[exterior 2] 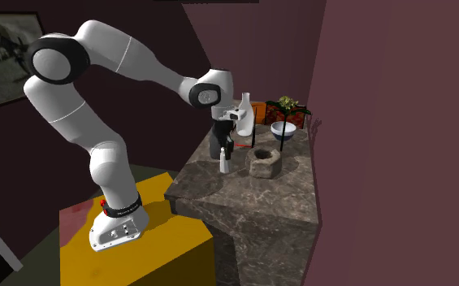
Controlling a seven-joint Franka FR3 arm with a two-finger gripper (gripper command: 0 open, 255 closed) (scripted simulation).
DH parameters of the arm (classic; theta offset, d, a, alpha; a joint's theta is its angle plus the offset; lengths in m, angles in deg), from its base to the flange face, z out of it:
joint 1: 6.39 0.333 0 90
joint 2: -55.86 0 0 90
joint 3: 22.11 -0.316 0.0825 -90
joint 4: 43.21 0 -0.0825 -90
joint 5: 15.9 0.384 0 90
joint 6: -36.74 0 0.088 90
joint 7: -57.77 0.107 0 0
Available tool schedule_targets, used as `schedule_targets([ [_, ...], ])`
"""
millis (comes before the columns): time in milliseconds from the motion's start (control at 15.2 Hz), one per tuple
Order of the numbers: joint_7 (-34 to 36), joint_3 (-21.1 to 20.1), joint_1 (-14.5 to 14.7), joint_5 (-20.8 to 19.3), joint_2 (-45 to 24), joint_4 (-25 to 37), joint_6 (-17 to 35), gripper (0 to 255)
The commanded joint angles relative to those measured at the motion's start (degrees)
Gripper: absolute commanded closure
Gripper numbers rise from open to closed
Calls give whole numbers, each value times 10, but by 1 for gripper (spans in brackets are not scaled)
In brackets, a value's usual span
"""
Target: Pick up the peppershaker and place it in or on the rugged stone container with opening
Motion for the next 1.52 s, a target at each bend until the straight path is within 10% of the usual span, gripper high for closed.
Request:
schedule_targets([
  [0,-2,-1,1,2,7,12,-19,255],
  [1452,-19,-3,3,12,1,176,-176,255],
])
